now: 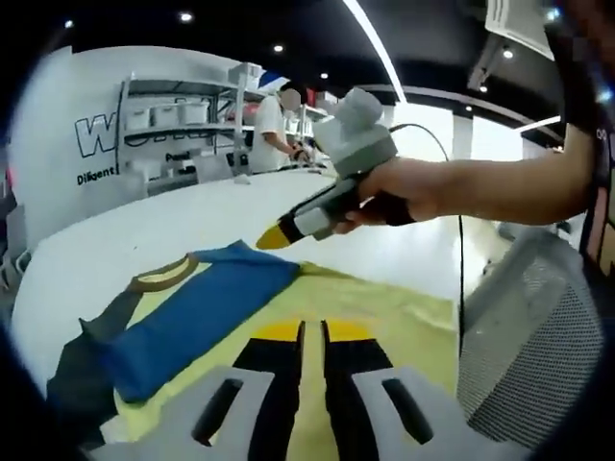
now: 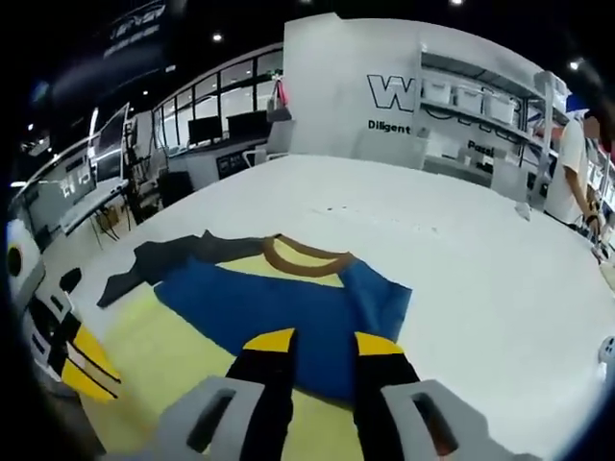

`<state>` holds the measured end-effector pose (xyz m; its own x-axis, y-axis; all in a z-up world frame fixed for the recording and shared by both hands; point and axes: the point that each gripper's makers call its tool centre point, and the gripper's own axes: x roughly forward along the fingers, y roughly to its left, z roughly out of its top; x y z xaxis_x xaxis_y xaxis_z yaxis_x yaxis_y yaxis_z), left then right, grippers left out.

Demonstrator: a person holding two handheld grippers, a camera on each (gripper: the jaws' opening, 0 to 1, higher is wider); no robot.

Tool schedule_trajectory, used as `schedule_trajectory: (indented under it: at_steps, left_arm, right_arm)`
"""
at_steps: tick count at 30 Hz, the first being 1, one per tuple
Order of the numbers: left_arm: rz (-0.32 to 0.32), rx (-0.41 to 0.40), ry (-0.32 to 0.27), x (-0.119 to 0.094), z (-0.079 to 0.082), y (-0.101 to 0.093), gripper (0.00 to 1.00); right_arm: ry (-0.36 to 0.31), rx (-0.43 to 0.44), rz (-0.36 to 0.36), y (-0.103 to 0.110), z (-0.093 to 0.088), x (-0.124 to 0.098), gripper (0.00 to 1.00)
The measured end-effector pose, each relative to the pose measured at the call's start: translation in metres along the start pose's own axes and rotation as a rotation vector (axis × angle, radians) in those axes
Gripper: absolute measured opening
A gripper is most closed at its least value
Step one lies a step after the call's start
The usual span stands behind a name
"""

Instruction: Fold the garment on the visible template until the final outline fits inside the template.

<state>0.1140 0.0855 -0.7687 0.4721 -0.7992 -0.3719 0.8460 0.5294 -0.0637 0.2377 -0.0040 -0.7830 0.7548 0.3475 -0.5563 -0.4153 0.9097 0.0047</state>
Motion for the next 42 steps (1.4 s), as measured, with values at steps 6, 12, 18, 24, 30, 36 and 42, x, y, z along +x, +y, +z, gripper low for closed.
schedule_trajectory:
  at_steps: [6,12,18,24,30,36,42]
  left_arm:
    - [0.047,0.013,0.015,-0.019,-0.003,0.012,0.07]
    - [0.178,-0.031,0.029,-0.053,-0.014,0.047,0.06]
    - [0.339,-0.058,0.054,-0.088,-0.030,0.086,0.10]
    - [0.485,-0.072,0.127,-0.123,-0.060,0.119,0.12]
    - [0.610,-0.142,0.137,-0.158,-0.083,0.150,0.15]
    - [0.686,-0.154,0.187,-0.181,-0.107,0.169,0.17]
    - [0.730,-0.179,0.226,-0.194,-0.124,0.184,0.19]
  right_arm:
    - [-0.008,0.018,0.007,0.006,-0.003,-0.007,0.20]
    - [-0.007,0.053,0.012,0.011,-0.007,-0.016,0.21]
    - [-0.010,0.052,0.011,0.016,-0.010,-0.020,0.24]
    - [0.003,0.056,0.016,0.019,-0.014,-0.024,0.24]
    - [0.008,0.052,0.018,0.022,-0.016,-0.026,0.25]
    - [0.014,0.047,0.021,0.024,-0.017,-0.027,0.25]
    - [0.003,0.059,0.030,0.027,-0.017,-0.031,0.26]
